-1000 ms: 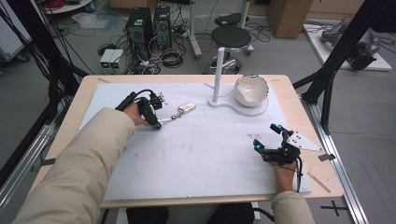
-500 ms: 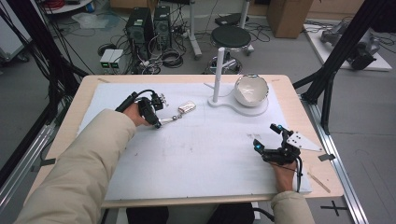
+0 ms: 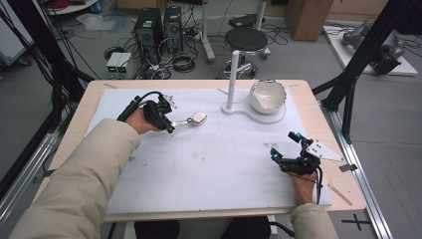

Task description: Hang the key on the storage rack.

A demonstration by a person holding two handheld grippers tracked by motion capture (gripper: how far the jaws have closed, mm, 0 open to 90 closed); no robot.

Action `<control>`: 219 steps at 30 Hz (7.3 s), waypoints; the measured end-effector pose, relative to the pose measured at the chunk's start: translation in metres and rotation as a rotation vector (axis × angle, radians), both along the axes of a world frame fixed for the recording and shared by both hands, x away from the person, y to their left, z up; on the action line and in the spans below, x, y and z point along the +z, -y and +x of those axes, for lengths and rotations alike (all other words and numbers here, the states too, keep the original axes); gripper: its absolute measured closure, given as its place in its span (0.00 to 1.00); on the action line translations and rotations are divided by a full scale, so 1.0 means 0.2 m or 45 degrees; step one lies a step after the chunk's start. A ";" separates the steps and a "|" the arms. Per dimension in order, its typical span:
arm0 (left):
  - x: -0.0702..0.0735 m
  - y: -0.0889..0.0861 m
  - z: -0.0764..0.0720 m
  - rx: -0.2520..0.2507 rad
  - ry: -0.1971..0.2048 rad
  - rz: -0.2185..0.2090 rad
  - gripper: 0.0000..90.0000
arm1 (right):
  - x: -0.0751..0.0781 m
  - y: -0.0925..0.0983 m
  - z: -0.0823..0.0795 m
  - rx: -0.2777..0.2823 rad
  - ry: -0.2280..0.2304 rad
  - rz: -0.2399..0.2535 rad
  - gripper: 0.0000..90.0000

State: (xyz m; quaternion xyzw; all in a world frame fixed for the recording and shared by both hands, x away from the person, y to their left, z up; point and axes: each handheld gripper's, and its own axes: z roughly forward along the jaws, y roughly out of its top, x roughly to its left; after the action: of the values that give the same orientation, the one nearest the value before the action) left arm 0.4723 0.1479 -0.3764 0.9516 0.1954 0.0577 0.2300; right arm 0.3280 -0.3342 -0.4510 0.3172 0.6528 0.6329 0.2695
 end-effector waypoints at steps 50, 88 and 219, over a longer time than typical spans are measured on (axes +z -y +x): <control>0.39 0.23 -0.47 -0.462 0.075 -0.370 0.82 | 0.79 -0.57 0.16 0.641 -0.113 -0.404 0.01; 0.36 0.15 -0.50 -0.452 0.061 -0.336 0.82 | 0.83 -1.10 0.27 1.002 -0.338 -0.986 0.06; -0.24 -0.77 -0.94 0.407 0.673 -1.101 0.02 | 0.70 -0.46 0.78 0.527 -0.593 -0.321 0.83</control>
State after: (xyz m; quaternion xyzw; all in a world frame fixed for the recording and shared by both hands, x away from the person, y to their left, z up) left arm 0.2843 0.3028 -0.4240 0.6813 0.2793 0.2439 0.6311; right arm 0.4839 -0.2431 -0.3112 0.2782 0.8206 0.4990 0.0160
